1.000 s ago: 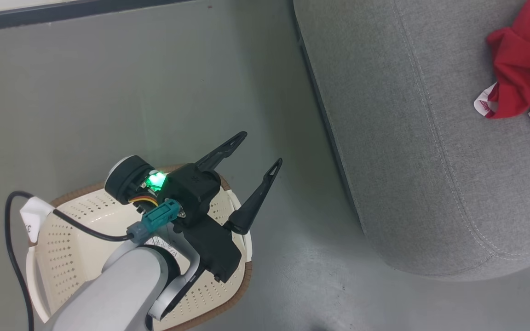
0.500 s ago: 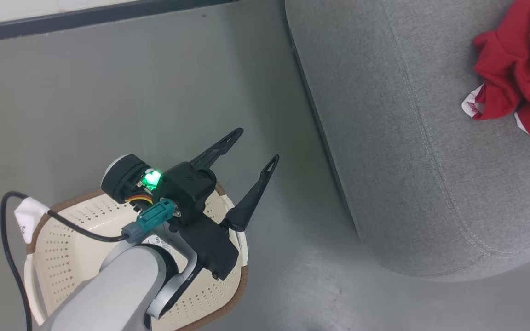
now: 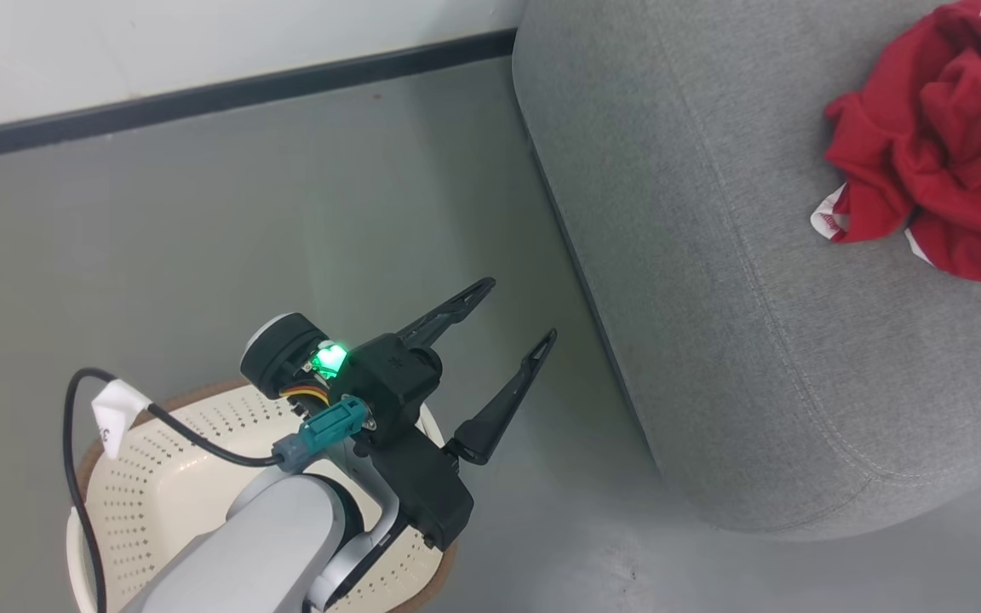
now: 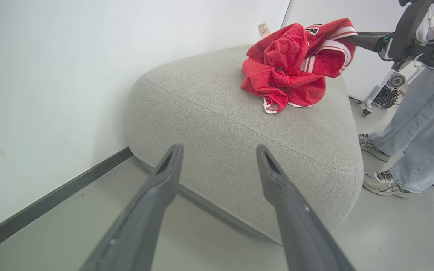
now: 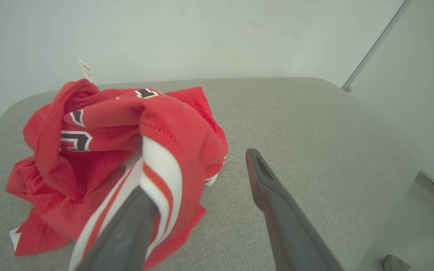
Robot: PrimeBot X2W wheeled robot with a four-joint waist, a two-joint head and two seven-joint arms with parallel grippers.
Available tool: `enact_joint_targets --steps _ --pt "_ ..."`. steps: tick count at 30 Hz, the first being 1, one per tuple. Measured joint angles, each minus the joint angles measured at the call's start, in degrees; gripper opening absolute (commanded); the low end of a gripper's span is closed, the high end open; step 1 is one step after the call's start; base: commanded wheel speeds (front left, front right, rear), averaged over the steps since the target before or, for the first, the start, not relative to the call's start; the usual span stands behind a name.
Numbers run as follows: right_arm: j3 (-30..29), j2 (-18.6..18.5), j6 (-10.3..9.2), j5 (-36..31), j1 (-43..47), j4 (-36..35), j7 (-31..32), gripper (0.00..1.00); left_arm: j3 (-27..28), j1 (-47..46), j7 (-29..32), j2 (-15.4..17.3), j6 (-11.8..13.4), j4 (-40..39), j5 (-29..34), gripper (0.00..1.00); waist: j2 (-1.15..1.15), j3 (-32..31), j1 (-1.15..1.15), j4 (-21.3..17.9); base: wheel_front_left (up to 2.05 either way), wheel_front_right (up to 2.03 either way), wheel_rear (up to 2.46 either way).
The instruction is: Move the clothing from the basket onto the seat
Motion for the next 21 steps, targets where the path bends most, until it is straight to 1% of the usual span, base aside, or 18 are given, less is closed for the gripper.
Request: enact_joint_targets --steps 6,11,14,15,21 --pt "0.15 0.01 0.0 0.05 4.43 -2.1 0.0 1.0 -0.11 0.25 -1.62 -0.85 -0.09 1.36 -0.51 1.0 0.0 -3.11 0.0 -0.48 0.0 0.0 0.0" --pt "-1.31 -0.32 0.0 0.04 8.71 -4.91 0.0 1.0 -0.07 2.25 -3.39 -1.18 -0.51 2.07 -1.69 1.0 0.0 -6.05 -0.01 -1.04 0.0 0.0 0.0" --pt "-2.4 -0.58 0.0 -0.2 10.51 -8.18 0.0 1.0 -0.2 2.97 -4.35 -1.4 -0.65 2.26 -2.27 1.0 -0.01 -7.95 0.0 -1.36 0.0 0.0 0.0" --pt "-2.77 -0.64 0.0 -0.47 11.11 -9.44 0.0 1.0 -0.33 3.23 -4.41 -1.53 -1.07 2.35 -2.33 1.0 -0.01 -8.61 -0.01 -1.46 0.0 0.0 0.0" --pt "-5.08 -0.86 0.0 -0.99 13.39 -17.5 0.0 1.0 -2.14 5.07 -5.5 -3.07 -1.58 3.27 -3.16 1.0 -0.01 -12.58 -0.01 -1.65 0.0 0.0 0.0"
